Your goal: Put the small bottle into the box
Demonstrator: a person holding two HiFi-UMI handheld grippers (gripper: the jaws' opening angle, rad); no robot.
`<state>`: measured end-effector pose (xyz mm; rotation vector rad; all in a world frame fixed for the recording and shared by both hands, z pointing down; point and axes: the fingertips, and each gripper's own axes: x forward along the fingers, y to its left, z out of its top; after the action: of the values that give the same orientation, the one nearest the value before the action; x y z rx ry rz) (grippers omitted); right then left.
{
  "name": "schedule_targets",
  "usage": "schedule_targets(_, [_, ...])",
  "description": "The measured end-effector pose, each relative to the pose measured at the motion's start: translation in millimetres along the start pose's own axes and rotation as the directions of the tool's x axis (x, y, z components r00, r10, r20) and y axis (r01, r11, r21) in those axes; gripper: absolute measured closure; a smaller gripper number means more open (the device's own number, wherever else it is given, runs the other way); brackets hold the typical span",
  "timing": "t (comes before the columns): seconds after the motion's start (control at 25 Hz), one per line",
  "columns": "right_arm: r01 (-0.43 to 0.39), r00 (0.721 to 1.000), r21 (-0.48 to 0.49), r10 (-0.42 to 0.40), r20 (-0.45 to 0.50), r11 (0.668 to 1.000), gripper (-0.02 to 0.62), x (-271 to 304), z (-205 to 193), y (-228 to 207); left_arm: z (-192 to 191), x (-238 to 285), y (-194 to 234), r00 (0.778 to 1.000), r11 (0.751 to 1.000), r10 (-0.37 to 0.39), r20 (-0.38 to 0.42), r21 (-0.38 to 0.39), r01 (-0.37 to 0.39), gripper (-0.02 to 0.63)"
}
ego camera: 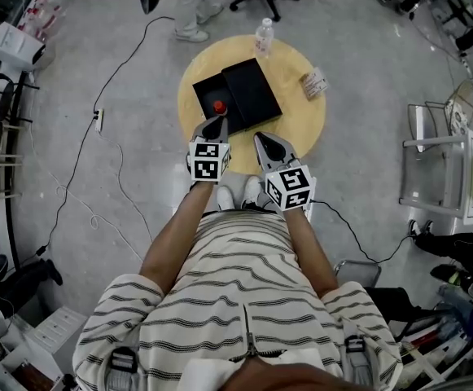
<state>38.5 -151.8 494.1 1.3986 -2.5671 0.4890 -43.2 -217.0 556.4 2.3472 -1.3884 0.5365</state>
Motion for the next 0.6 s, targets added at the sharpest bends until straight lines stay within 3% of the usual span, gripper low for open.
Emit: schedule_targets(0.6, [-0.004,1.0,0.012,0.004,0.03,1.0,0.575,0,8,-8,10,-27,-19,0.998,0.999,-0.038,0.051,0.039,0.036,0.583])
